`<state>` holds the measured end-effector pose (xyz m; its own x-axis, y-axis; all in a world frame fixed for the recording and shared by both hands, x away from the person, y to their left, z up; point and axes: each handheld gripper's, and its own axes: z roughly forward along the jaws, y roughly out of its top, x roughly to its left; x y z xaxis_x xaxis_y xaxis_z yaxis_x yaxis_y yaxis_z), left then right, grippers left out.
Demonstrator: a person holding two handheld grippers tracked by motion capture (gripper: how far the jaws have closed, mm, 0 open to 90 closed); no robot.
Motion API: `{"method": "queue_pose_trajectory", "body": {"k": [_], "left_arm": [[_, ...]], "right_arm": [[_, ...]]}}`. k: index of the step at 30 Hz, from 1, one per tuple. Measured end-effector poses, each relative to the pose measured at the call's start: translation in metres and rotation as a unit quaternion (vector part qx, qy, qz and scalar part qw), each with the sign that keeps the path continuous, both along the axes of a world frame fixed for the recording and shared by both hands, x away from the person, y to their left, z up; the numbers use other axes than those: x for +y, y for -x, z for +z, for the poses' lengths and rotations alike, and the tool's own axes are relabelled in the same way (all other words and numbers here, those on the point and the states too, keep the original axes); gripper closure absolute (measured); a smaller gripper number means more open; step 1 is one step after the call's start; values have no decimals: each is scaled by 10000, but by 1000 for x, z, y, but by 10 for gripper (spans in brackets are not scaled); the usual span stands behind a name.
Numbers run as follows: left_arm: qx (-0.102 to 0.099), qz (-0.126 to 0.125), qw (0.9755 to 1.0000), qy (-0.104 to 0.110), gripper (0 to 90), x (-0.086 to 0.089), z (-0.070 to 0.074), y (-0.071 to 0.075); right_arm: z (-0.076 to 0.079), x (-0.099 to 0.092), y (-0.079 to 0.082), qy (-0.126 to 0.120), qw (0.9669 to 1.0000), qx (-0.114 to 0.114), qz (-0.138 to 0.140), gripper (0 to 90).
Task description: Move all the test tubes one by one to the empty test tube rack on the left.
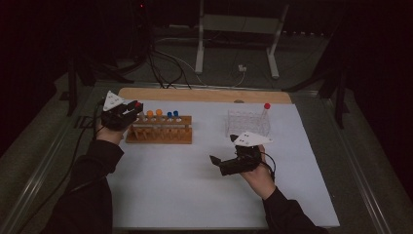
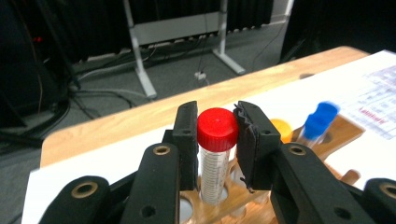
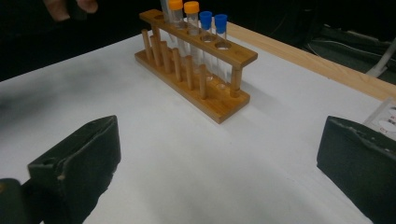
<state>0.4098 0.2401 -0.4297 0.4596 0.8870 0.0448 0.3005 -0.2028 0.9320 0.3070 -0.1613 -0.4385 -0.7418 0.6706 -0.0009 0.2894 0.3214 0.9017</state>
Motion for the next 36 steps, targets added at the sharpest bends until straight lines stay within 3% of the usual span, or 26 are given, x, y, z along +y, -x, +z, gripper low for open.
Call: {"method": "queue_pose_trajectory", "body": {"k": [4, 10, 19, 25, 31, 36], "left_arm": [[157, 1, 9999, 38, 718, -1, -12, -2], [225, -4, 9997, 14, 718, -3, -23, -4], [373, -28, 9993, 28, 696, -1, -20, -3], [348, -101, 9993, 72, 401, 1, -11, 11], [317, -528, 9981, 41, 153, -4, -4, 39], [325, -982, 9945, 160, 28, -13, -5, 61]], "right_arm": [[0, -2, -1, -12, 10000, 1, -11, 0], [0, -2, -1, -6, 10000, 24, -8, 0], [5, -6, -4, -42, 10000, 12, -10, 0], [19, -23, -11, -165, 9996, -126, -184, 0], [28, -54, -33, -154, 9976, -146, -663, 0], [24, -82, -55, -194, 9930, -56, -1160, 0]]}}
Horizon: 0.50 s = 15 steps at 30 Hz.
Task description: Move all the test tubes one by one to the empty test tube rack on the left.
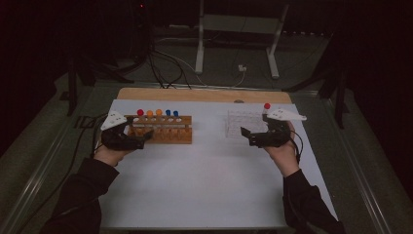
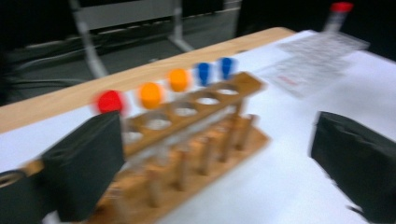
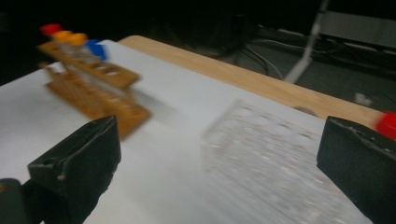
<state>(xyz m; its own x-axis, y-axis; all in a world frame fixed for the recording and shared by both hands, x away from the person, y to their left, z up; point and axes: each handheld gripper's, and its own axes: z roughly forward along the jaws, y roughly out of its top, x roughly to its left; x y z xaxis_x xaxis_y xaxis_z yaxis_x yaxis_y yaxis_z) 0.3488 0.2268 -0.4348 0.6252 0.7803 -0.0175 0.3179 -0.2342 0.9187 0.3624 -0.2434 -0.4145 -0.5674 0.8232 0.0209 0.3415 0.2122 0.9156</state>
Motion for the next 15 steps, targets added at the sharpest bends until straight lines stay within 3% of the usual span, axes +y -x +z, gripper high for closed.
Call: {"method": "queue_pose_trajectory", "body": {"k": [8, 15], "left_arm": [[-12, -410, 9991, 55, 21, -15, -11, 25], [90, -626, 9979, -108, 21, -25, -18, 30]], "right_arm": [[-21, -32, -31, 60, 9956, 282, -893, 23], [-33, -46, -57, -31, 9886, 400, -1450, 309]]}}
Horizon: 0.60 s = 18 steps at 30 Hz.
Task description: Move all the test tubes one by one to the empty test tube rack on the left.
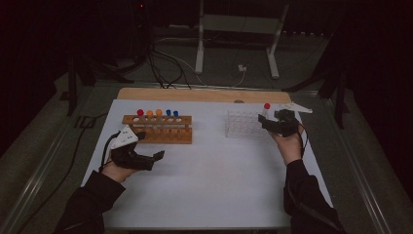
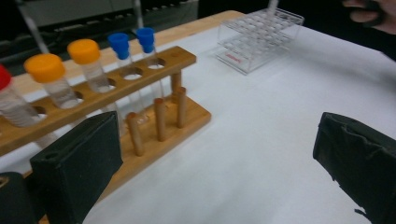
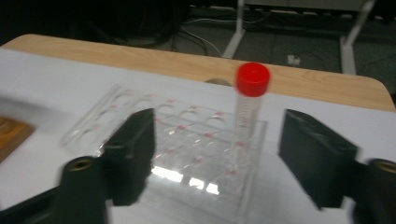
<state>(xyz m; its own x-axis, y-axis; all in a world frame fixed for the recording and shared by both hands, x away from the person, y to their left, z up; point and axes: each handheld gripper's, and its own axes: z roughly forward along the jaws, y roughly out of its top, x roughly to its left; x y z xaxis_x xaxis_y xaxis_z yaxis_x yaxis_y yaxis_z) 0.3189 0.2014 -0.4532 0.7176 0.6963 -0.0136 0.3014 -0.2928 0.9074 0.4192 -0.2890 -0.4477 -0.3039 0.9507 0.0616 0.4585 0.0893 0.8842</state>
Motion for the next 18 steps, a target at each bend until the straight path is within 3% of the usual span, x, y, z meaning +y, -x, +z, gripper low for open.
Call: {"method": "queue_pose_trajectory", "body": {"k": [4, 8, 13, 18], "left_arm": [[1, 0, 10000, 5, 21, 1, 1, 0], [26, -22, 10000, 15, 21, 3, 0, -1], [30, 3, 10000, 34, 21, 5, 1, -2], [21, 5, 10000, 27, 21, 5, 0, -2]], "right_arm": [[-6, -3, -14, 39, 9997, 121, -220, 427], [-11, -4, -28, 118, 9992, 266, -259, 520], [-18, 1, -38, 399, 9980, 403, -282, 594], [-20, 3, -41, 355, 9984, 351, -269, 672]]}}
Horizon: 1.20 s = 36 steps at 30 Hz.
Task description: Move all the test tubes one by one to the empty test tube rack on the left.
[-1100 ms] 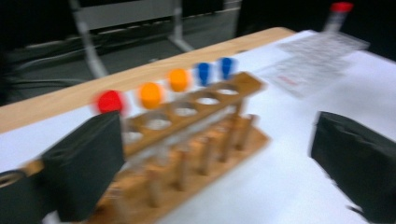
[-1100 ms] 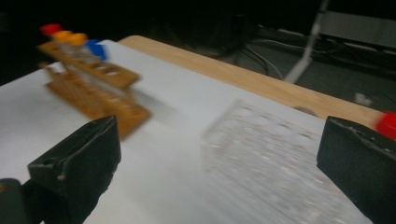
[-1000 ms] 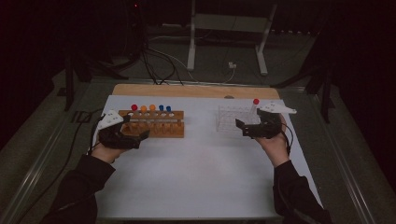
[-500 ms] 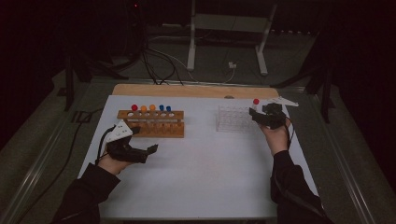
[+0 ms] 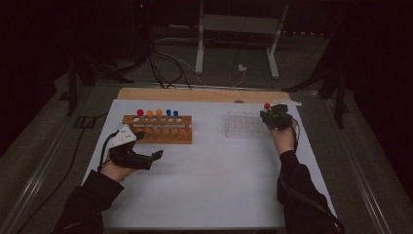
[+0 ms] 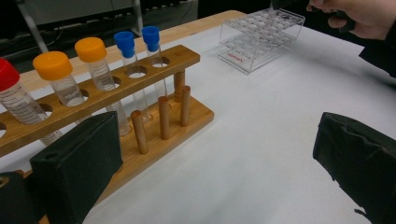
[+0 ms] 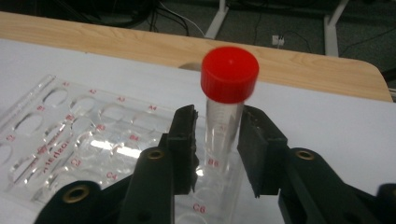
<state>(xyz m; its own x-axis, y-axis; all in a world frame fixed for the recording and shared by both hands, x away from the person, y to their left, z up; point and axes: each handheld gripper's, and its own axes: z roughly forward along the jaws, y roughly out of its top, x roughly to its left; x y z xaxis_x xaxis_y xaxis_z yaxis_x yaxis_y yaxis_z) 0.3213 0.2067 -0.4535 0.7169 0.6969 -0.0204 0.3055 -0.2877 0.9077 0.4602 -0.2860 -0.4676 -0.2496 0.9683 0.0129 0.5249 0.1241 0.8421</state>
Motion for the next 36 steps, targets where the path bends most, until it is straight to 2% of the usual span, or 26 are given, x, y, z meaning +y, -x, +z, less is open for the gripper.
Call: {"method": "queue_pose_trajectory", "body": {"k": [2, 5, 9, 15, 20, 24, 28, 32, 36], "left_arm": [[16, -10, 10000, 3, 21, 0, 0, 0], [29, -26, 10000, -29, 21, -1, -1, 0], [39, -58, 10000, -25, 21, -1, 0, 0], [55, -139, 9999, -8, 21, -3, 4, 1], [42, -242, 9997, -31, 21, -8, 10, 1], [70, -373, 9993, -25, 21, -13, 14, 1], [63, -492, 9987, -65, 21, -19, 17, 2], [50, -649, 9978, -88, 21, -26, 21, 1], [50, -741, 9972, -77, 21, -35, 24, -1]], "right_arm": [[0, 1, -1, 37, 10000, 4, -19, 733], [1, 1, -2, 78, 10000, 20, -52, 743], [8, -1, 0, -11, 10000, -54, -59, 746], [35, 0, 10, 102, 9993, -355, 29, 746], [56, 5, 23, 113, 9978, -600, 239, 746], [66, 17, 37, 147, 9960, -701, 537, 746], [66, 36, 52, 153, 9931, -697, 935, 746], [62, 57, 69, 215, 9881, -686, 1359, 746], [54, 78, 88, 282, 9811, -625, 1808, 746]]}}
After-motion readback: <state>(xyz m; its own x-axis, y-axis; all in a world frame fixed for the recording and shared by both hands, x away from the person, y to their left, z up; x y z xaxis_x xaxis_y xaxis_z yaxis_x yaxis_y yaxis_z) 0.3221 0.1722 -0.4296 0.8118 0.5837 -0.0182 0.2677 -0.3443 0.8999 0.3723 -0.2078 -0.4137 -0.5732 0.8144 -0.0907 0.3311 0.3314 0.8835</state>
